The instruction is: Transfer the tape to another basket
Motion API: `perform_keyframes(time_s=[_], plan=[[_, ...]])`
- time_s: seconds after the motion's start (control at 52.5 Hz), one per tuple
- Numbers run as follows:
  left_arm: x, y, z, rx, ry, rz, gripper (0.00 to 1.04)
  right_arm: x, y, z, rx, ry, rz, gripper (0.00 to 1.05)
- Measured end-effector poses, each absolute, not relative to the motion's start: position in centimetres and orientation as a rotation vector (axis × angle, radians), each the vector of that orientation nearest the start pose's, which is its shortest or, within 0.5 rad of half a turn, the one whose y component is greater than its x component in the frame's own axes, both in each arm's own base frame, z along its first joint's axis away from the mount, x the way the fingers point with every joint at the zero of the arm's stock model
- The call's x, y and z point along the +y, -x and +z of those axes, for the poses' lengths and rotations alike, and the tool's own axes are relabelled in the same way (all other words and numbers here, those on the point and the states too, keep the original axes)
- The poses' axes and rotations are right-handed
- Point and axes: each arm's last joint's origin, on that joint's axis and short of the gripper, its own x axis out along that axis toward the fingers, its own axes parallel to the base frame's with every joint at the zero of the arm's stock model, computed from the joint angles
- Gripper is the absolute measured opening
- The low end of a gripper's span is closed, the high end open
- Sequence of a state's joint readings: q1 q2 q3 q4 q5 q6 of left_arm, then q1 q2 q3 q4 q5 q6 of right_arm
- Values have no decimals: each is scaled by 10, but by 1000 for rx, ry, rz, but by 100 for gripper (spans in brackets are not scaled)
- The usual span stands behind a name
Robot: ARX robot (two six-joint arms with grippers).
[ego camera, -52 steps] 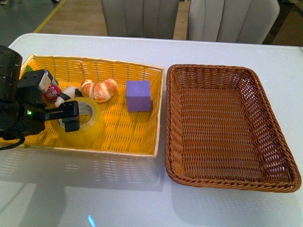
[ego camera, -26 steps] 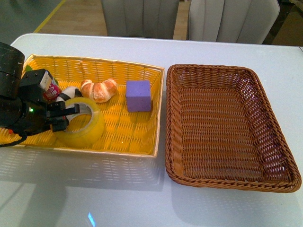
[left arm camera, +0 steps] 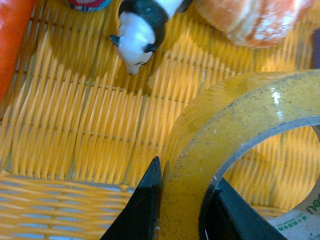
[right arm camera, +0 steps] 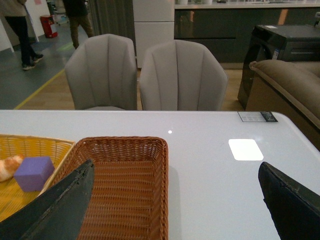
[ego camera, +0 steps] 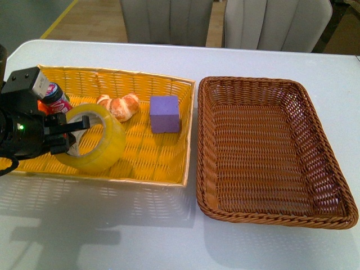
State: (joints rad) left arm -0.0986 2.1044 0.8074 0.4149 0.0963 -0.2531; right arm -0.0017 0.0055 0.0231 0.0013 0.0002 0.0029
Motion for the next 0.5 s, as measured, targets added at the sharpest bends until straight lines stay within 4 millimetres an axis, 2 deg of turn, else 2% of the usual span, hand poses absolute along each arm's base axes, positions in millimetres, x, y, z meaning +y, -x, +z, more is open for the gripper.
perform_keyframes(time_s=[0.229, 0.495], plan=[[-68, -333, 72, 834, 194, -159, 15, 0, -97, 171, -19, -3, -2, 96], [-122, -339, 93, 809, 121, -261, 15, 0, -97, 171, -19, -3, -2, 96]])
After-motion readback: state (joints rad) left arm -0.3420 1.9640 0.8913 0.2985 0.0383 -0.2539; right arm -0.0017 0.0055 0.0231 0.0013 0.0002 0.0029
